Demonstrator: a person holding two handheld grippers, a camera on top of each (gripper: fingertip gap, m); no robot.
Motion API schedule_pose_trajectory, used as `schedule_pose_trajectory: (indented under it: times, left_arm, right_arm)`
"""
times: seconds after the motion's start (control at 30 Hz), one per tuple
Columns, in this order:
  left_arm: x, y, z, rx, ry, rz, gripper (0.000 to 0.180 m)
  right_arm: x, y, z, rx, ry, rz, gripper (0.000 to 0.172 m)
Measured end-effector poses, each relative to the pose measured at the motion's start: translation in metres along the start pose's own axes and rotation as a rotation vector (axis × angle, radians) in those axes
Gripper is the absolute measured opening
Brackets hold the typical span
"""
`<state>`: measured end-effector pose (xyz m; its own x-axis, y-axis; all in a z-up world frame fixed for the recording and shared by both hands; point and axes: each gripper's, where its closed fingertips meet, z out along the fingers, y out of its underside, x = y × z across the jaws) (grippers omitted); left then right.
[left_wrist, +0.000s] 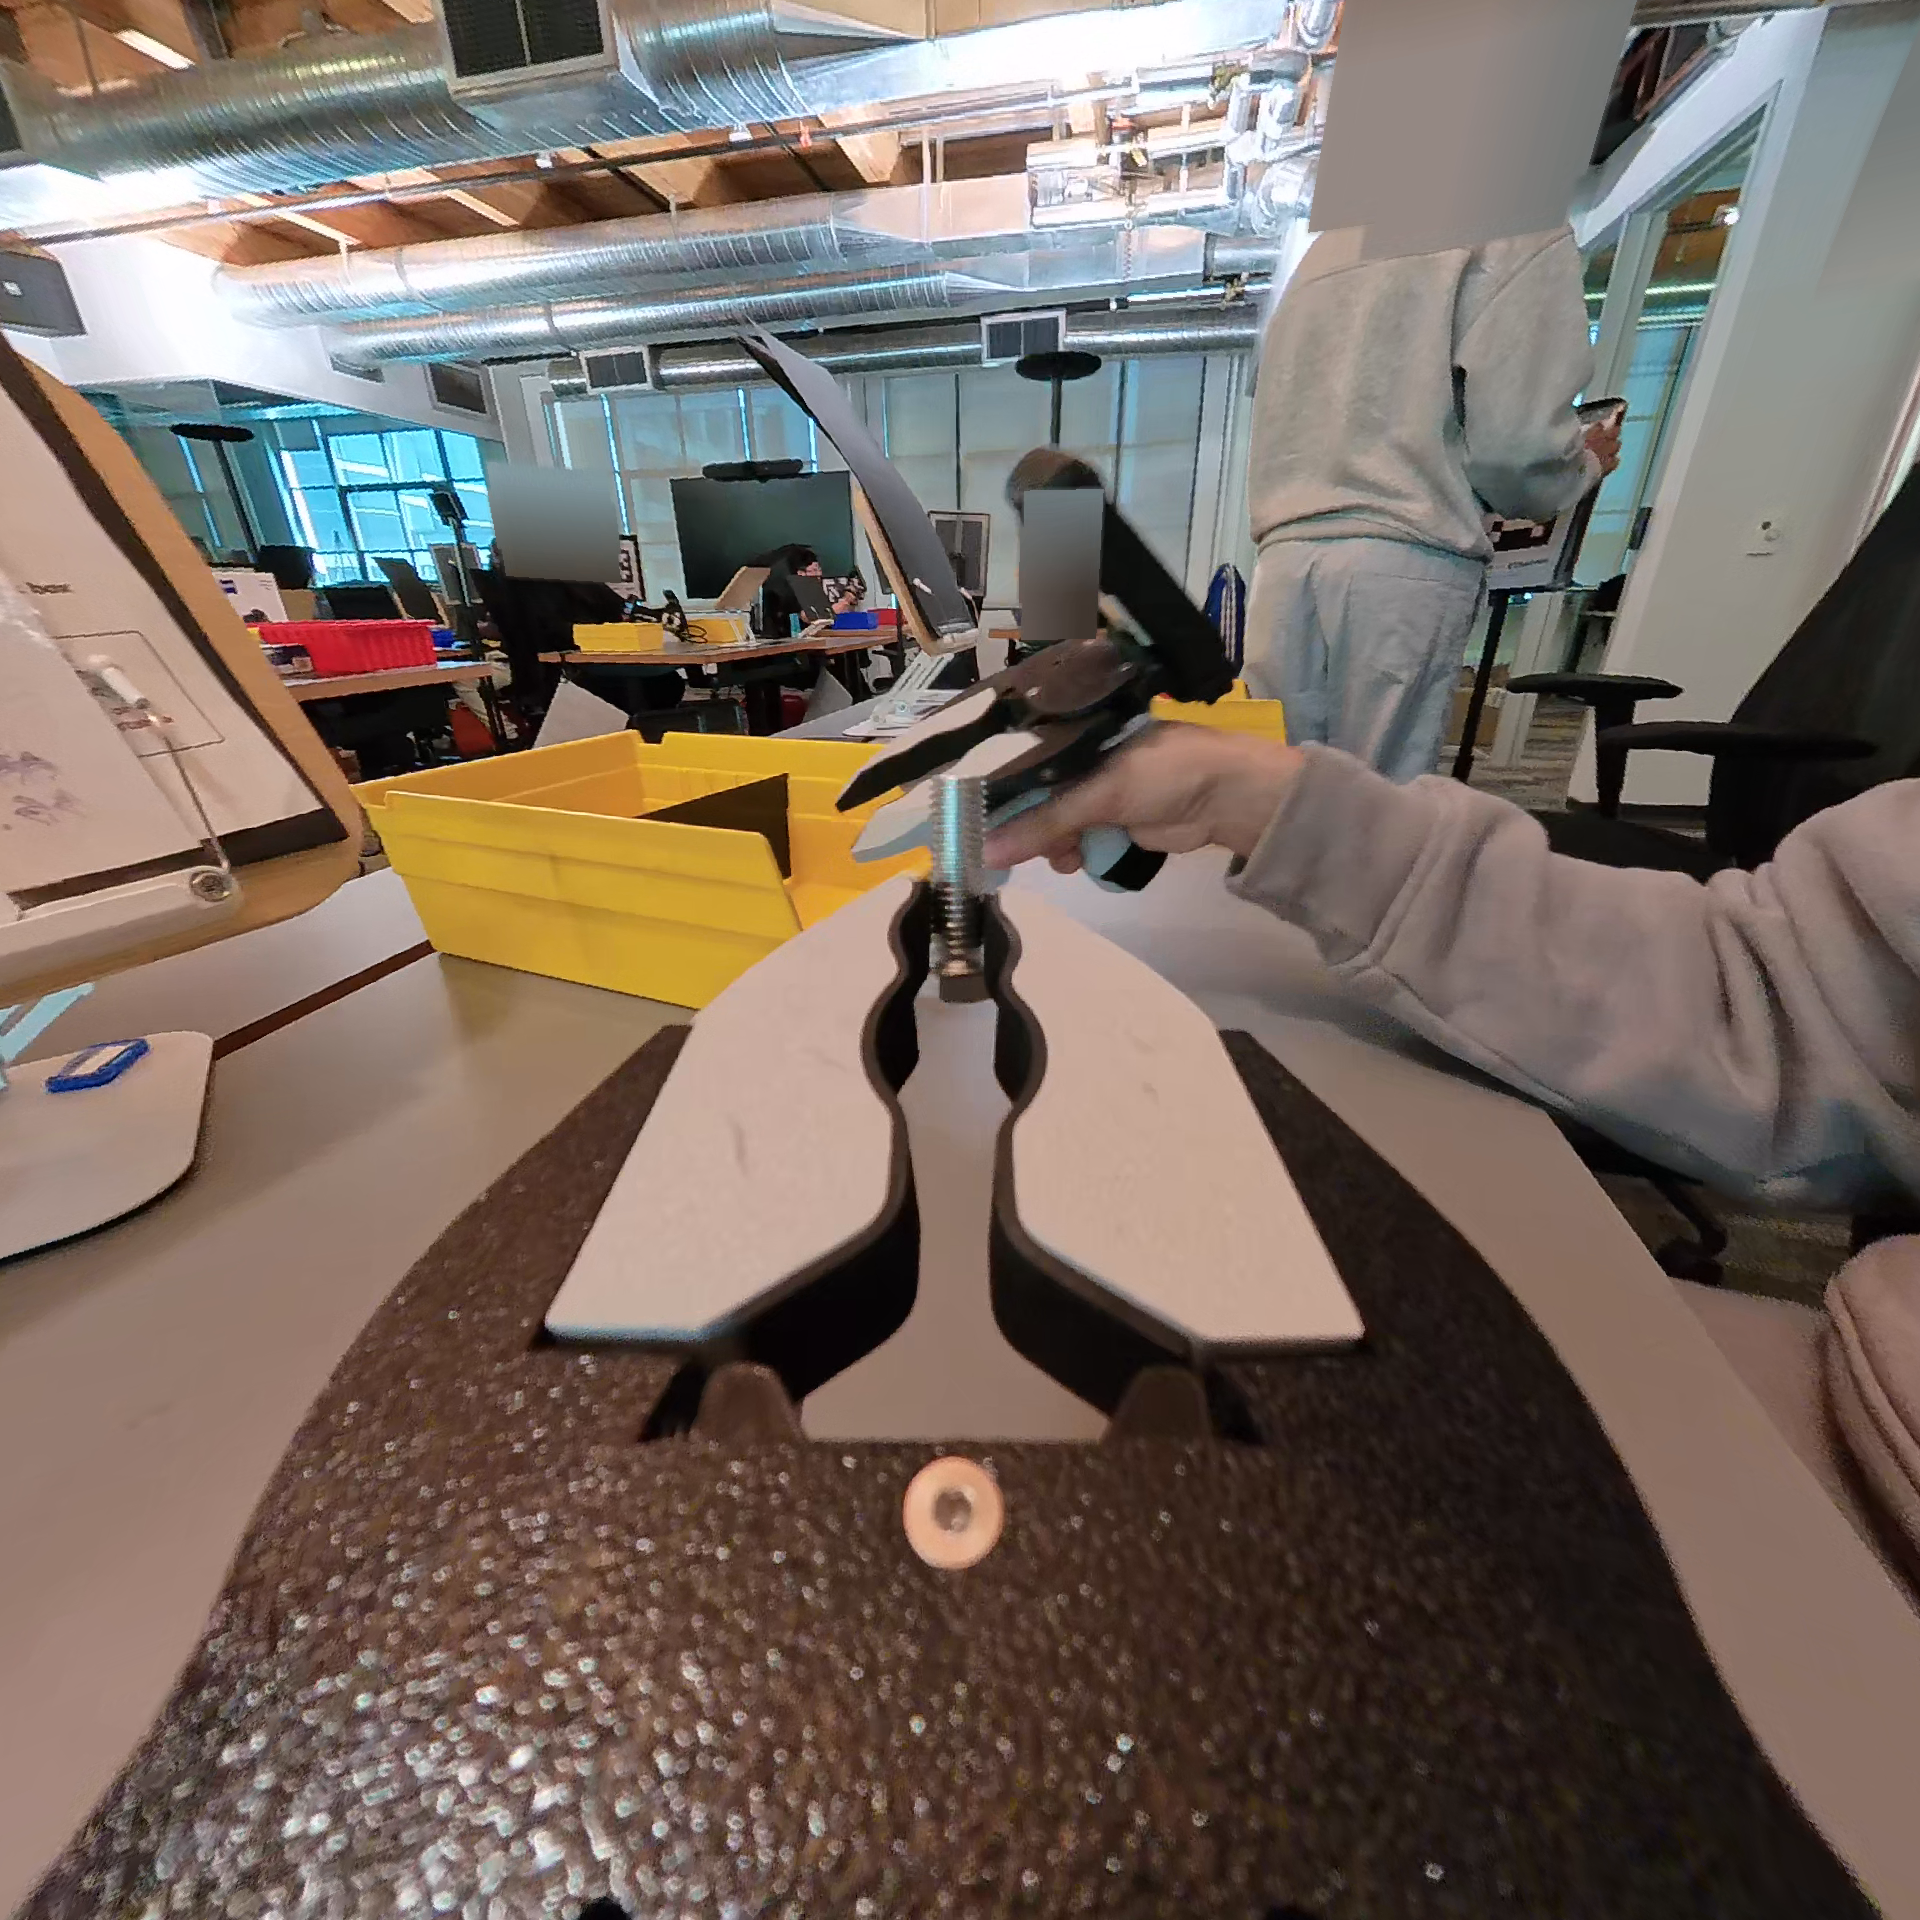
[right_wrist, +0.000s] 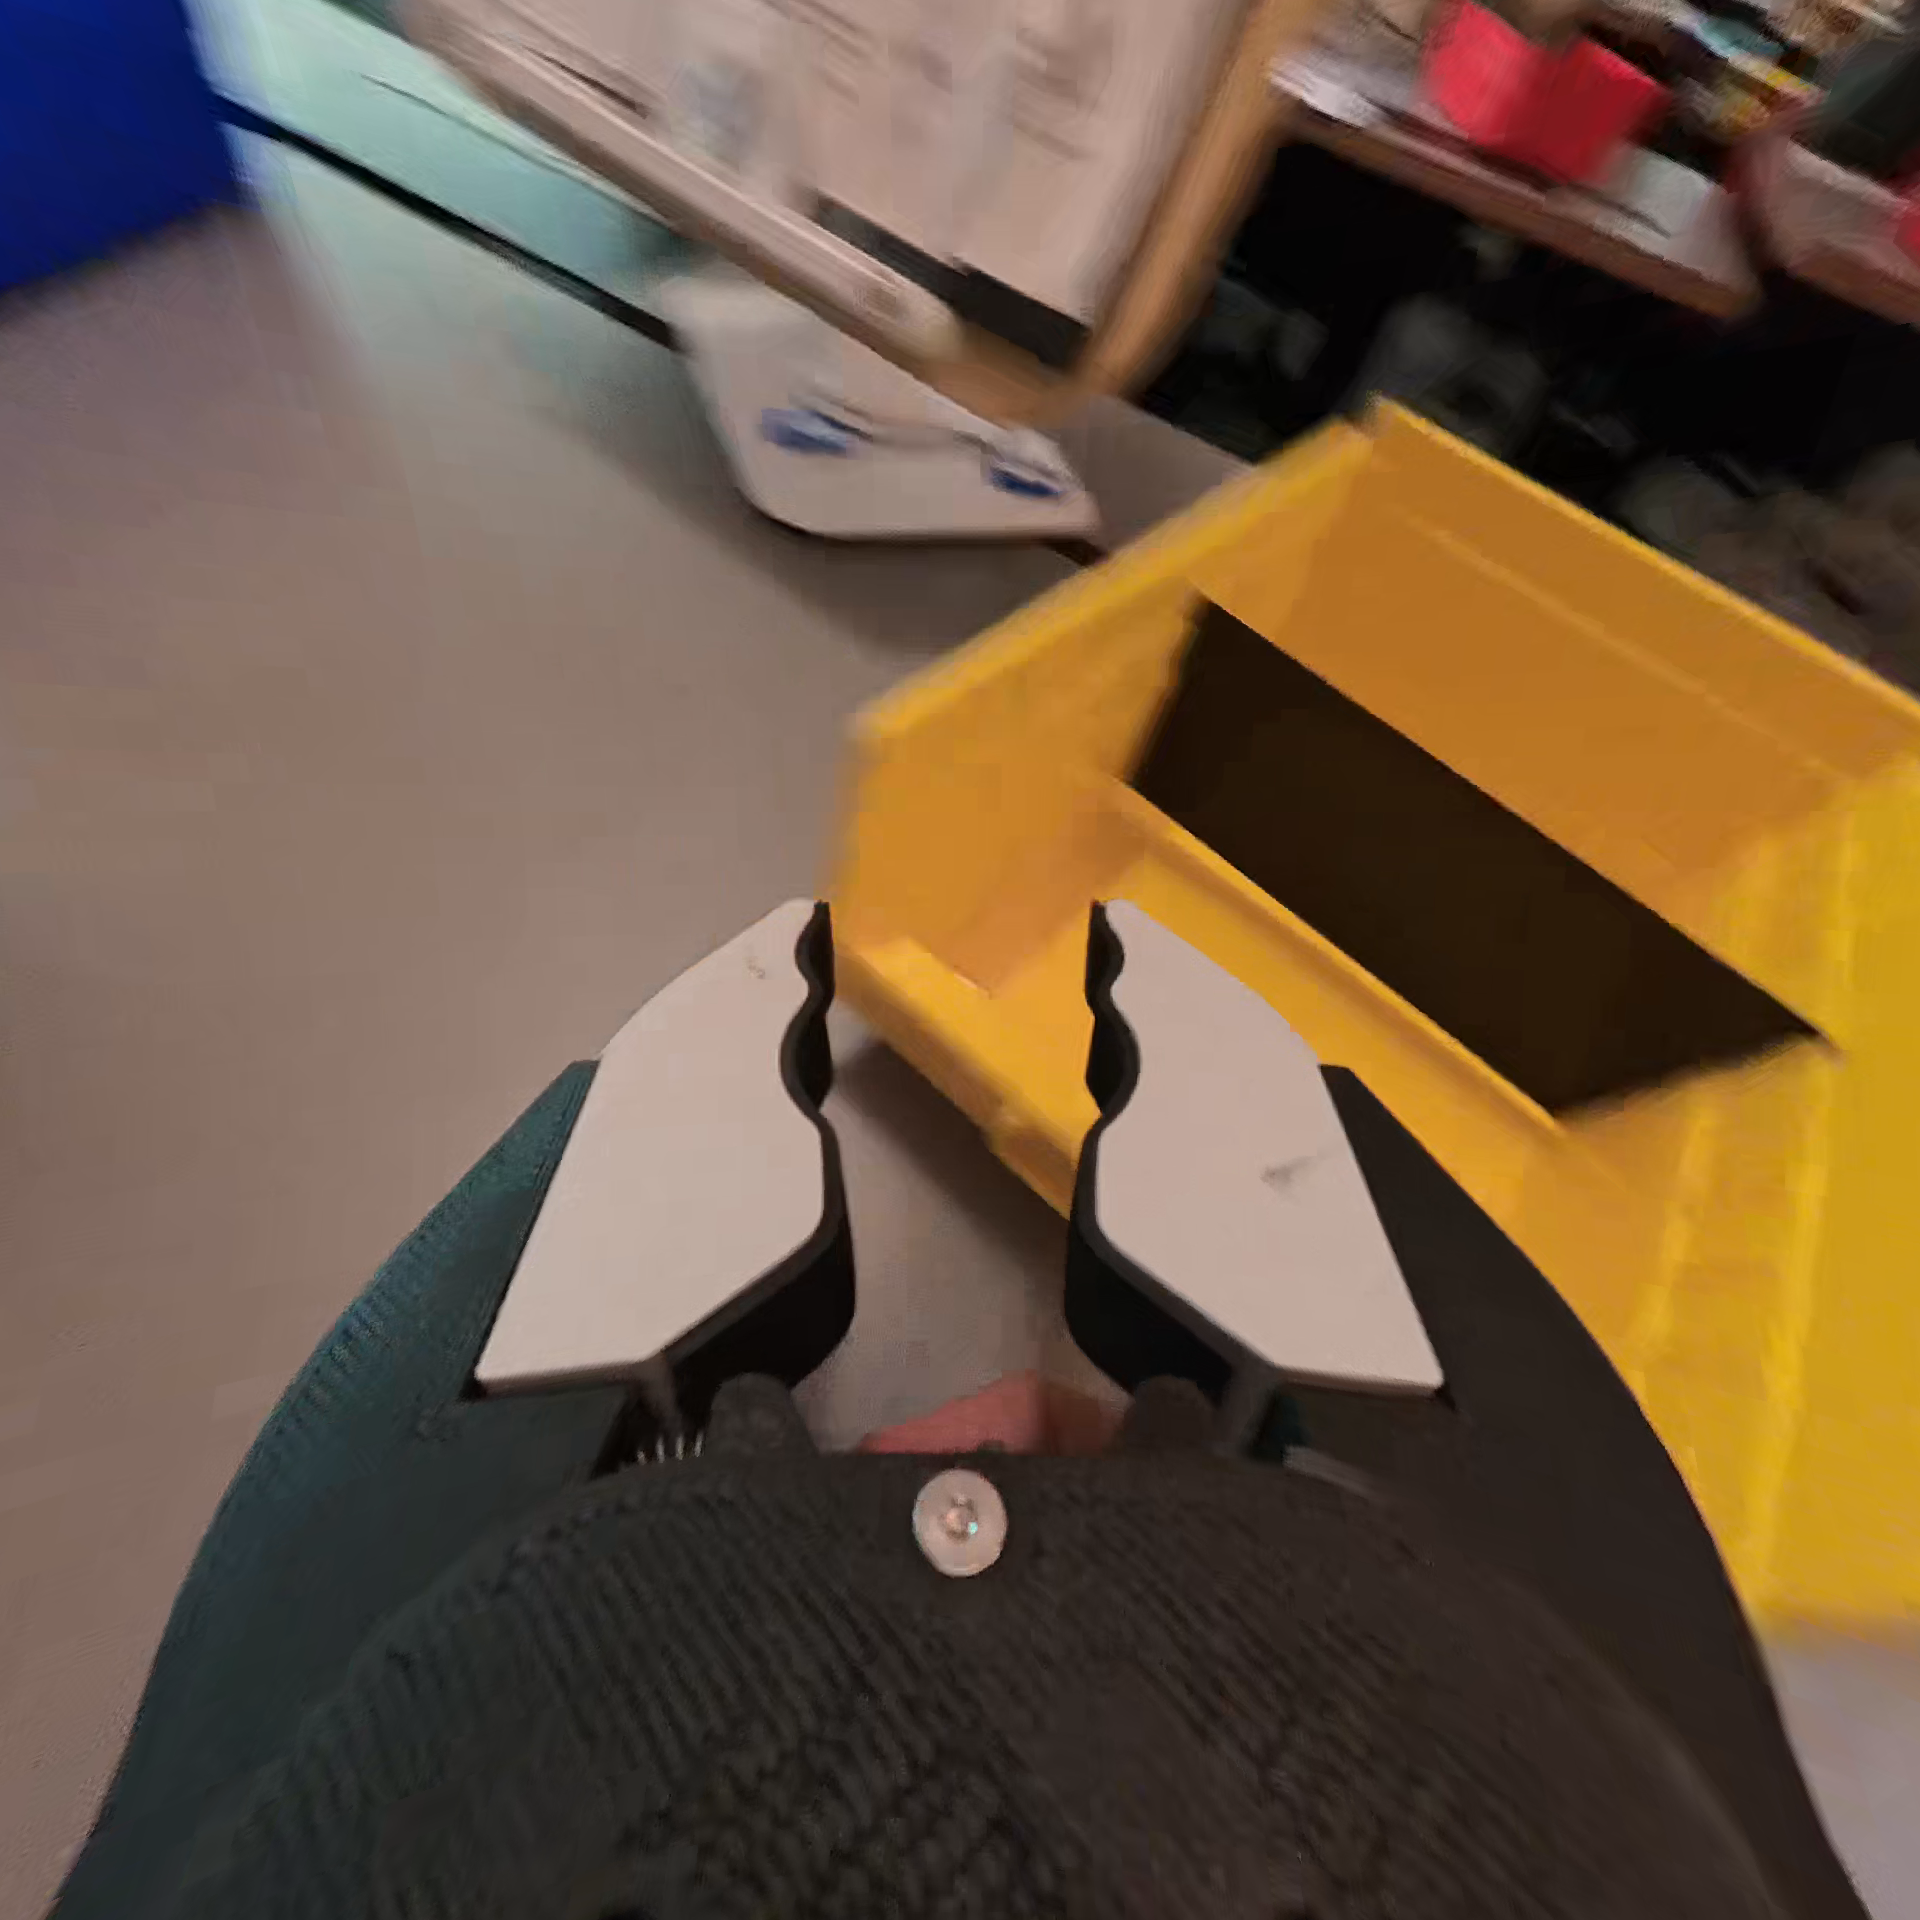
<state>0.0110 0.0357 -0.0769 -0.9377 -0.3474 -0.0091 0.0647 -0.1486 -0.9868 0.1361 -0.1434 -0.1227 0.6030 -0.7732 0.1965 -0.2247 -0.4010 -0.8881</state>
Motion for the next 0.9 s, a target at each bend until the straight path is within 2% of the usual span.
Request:
schedule_pose_trajectory:
  times: [0.03,0.13,0.2,0.27,0.37,0.57,0.77,0.9]
  left_arm:
    - [-0.001,-0.001,0.0,0.008,-0.003,-0.007,0.008]
    - [0.002,-0.007,0.0,0.046,0.011,-0.027,0.008]
    - [0.006,-0.01,0.001,0.067,0.023,-0.013,0.009]
    - [0.007,-0.01,0.001,0.064,0.02,0.015,0.008]
    - [0.005,-0.008,0.0,0.046,0.002,0.039,0.008]
    - [0.003,-0.01,-0.002,0.05,-0.012,0.052,0.008]
    - [-0.003,-0.011,-0.002,0.08,-0.063,0.041,0.009]
    - [-0.018,-0.009,-0.005,0.072,-0.185,0.07,0.032]
  right_arm:
    - [-0.026,-0.014,-0.005,0.052,-0.134,-0.041,0.05]
    - [-0.108,-0.054,-0.019,0.236,-0.451,-0.122,0.041]
    - [-0.159,-0.081,-0.027,0.374,-0.636,-0.106,0.036]
    - [-0.192,-0.101,-0.034,0.473,-0.748,-0.05,0.03]
    - [-0.214,-0.115,-0.044,0.554,-0.85,0.033,0.02]
    - [-0.222,-0.111,-0.031,0.514,-0.82,0.012,0.009]
    - [-0.219,-0.111,-0.026,0.508,-0.725,-0.085,0.009]
    - [-0.172,-0.117,-0.022,0.46,-0.481,-0.18,0.009]
